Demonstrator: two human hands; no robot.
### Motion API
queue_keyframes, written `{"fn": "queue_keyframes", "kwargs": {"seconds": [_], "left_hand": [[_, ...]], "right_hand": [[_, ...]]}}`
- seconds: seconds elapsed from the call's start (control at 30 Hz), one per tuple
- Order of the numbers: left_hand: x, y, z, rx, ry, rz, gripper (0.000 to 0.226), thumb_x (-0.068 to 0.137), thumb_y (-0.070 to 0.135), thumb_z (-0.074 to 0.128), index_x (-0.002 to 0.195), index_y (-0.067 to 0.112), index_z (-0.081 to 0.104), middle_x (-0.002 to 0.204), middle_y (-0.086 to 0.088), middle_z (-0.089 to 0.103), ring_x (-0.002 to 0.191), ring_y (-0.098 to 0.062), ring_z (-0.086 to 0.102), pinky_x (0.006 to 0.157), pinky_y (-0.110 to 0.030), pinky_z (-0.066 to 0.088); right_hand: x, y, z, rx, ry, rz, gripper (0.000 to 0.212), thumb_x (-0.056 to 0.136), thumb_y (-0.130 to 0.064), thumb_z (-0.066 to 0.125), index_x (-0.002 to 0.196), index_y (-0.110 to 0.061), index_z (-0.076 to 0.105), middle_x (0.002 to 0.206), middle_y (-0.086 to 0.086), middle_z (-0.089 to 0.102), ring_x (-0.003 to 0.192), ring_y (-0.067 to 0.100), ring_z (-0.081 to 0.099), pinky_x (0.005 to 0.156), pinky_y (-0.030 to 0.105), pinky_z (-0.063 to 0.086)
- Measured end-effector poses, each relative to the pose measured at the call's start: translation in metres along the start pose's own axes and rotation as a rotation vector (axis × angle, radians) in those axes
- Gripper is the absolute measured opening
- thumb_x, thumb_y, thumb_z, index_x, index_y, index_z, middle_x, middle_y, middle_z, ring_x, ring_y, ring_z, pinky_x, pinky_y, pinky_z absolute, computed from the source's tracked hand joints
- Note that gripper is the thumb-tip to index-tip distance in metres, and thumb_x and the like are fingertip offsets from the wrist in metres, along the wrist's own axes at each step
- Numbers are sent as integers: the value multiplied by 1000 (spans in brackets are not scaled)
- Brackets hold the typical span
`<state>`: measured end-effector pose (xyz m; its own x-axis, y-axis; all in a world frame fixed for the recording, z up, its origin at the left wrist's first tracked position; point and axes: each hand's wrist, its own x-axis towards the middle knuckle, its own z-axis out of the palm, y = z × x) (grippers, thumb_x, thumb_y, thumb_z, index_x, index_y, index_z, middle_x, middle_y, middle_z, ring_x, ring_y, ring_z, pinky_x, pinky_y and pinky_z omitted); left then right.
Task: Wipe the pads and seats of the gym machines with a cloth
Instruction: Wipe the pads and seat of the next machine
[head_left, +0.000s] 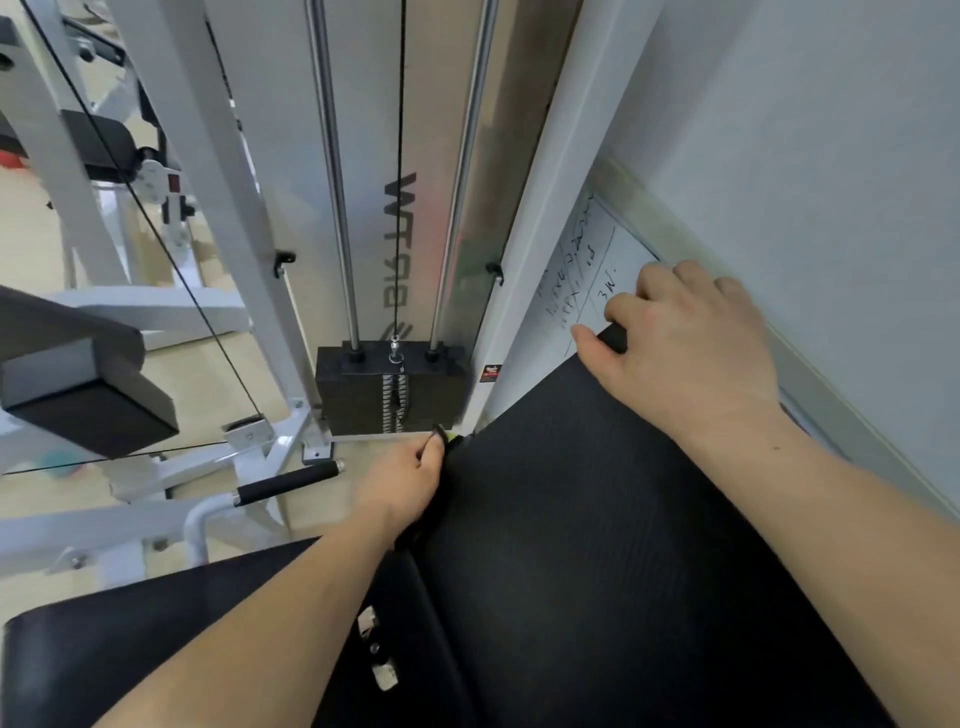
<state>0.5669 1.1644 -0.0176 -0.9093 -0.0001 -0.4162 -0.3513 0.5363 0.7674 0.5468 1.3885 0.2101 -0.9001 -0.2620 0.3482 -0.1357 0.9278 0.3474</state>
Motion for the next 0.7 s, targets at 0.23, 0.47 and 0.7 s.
{"fn": "queue_keyframes", "kwargs": {"seconds": [0.23,0.47,0.7], "left_hand": [[-47,-52,39,-245,351,-324,32,107,43,38,101,19,57,107,-10,65,96,-30,62,88,-45,51],[-14,-80,23,-277,468,-207,41,103,47,40,115,17,64,121,-11,61,108,-29,59,95,-46,50],[-22,-111,80,-253,430,-186,33,104,45,50,135,42,62,139,6,43,129,-20,45,109,-41,44]], "right_hand": [[-25,-89,18,220,-100,-357,24,86,-32,69,76,-11,76,76,10,63,78,36,61,79,49,50],[-56,-171,82,89,-503,-548,27,100,-34,52,118,-23,69,117,3,66,113,28,55,98,44,37],[-66,-203,104,-95,-527,-578,28,104,-33,46,117,-23,69,121,6,64,119,31,51,106,51,36]]}}
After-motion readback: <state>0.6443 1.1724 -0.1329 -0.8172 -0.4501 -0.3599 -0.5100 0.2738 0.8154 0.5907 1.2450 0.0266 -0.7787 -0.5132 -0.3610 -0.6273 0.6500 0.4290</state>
